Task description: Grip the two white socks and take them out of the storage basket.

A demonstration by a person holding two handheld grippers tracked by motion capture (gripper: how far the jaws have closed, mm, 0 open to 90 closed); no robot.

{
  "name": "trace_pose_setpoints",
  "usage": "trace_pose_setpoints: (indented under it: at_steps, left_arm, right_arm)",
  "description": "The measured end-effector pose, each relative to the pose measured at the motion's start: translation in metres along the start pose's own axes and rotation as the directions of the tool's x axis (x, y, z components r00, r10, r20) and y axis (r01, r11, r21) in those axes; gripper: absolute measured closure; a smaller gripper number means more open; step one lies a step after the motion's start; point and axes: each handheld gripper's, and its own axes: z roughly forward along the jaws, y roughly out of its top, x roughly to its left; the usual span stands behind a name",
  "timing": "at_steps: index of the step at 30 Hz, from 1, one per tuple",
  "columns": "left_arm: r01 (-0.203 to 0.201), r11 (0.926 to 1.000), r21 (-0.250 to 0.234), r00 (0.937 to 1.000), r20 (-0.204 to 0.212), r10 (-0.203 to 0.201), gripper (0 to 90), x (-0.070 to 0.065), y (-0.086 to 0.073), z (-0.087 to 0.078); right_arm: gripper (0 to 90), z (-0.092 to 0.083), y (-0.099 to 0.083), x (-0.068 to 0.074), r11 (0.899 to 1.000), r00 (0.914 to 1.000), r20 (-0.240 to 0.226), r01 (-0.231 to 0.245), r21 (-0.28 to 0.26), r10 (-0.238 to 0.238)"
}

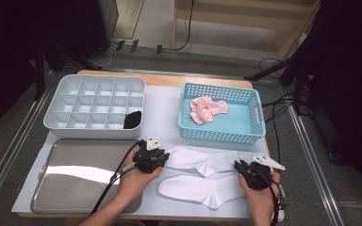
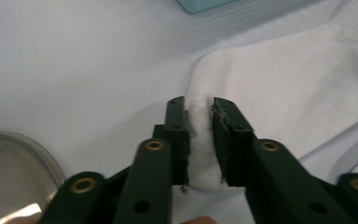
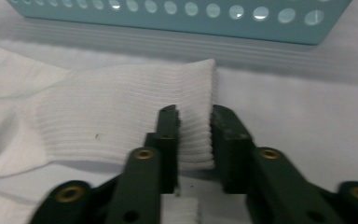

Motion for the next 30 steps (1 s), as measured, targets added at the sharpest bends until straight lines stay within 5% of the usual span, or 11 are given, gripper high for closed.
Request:
trace_pose_setpoints:
  at_steps: [2,9,18,24,30]
  left_arm:
    - [0.003,0.9999,-0.012,0.9998,0.021,-0.003,86.7,0.001,0.0,-0.003]
    - [0.019,0.9963,-0.084,0.9946,0.104,-0.01,87.9,0.004,0.001,-0.027]
    - [0.053,0.978,-0.202,0.9787,0.205,-0.011,88.1,-0.002,-0.003,-0.057]
    - [0.04,0.9789,-0.201,0.9696,0.244,0.011,88.0,-0.014,-0.01,-0.073]
    - [0.039,0.9873,-0.154,0.9544,0.299,0.009,88.0,-0.018,-0.026,-0.077]
  right_arm:
    - [85.0,-0.003,0.0,0.0,1.0,1.0,-0.002,-0.006,-0.009,0.006]
    - [86.0,-0.022,0.004,-0.002,0.994,0.9985,-0.043,-0.038,-0.098,0.034]
    - [86.0,-0.065,0.003,-0.001,0.977,0.9948,-0.081,-0.076,-0.198,0.061]
    - [86.0,-0.087,-0.001,0.002,0.975,0.9952,-0.083,-0.069,-0.213,0.052]
    - [85.9,-0.103,-0.018,0.002,0.984,0.9935,-0.096,-0.075,-0.16,0.06]
